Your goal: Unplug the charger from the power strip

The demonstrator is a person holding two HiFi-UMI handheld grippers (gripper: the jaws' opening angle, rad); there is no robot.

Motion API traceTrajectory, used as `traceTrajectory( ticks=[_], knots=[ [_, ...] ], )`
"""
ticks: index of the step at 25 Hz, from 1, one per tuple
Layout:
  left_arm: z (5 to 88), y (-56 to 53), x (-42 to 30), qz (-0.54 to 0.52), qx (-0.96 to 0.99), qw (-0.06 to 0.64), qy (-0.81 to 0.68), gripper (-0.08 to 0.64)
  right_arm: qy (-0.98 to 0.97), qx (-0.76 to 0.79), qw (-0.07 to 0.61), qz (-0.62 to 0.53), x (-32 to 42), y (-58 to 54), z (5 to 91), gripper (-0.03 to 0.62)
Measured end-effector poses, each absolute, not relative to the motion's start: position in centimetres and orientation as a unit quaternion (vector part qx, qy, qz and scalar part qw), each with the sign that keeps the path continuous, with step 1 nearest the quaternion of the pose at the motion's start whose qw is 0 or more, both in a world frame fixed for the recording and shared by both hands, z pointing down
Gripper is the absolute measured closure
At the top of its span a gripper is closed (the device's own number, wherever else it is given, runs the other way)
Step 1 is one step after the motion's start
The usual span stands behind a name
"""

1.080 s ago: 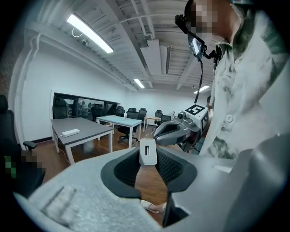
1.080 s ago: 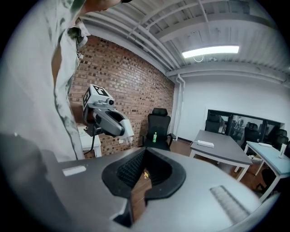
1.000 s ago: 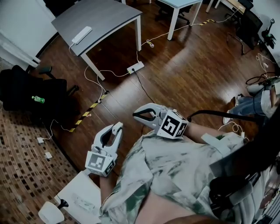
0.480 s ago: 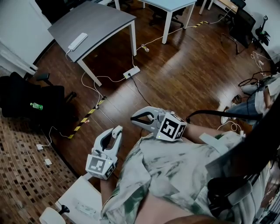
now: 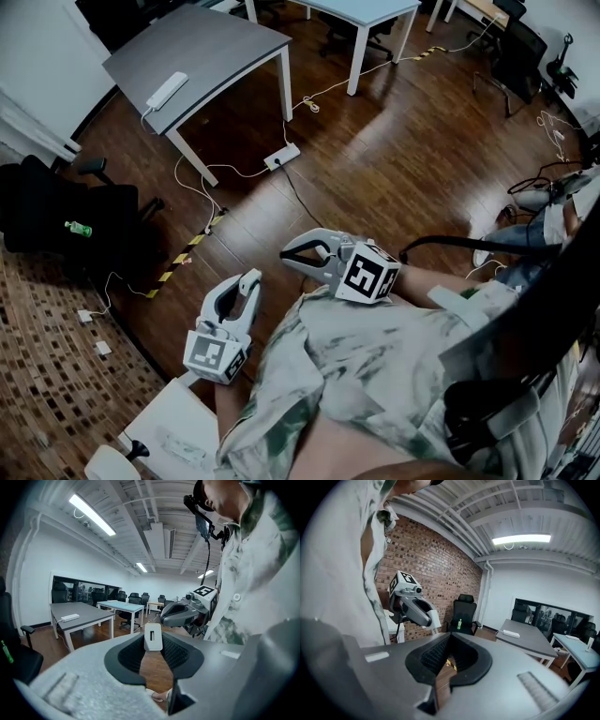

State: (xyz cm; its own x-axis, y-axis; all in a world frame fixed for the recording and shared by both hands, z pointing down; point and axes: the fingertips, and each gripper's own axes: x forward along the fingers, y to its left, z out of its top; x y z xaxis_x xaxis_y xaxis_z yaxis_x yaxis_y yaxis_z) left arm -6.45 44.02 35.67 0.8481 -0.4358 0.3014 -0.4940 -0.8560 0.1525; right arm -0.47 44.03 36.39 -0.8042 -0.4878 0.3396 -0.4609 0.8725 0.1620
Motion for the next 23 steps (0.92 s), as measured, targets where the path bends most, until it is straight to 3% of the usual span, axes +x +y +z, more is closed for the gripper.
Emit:
traceTrajectory(
  ticks=[15,23],
  knots=[
    [36.8,40.1,-4.5,0.124,0.949,0.124,-0.262,0.456,-0.946,0.257,0.197,-0.006,2.7,40.9,38.9,0.586],
    [36.9,32.0,3.0,0.130,0.953,0.115,-0.248,0.456,-0.945,0.270,0.183,-0.024,9.9,33.5,37.8,0.586]
  ],
)
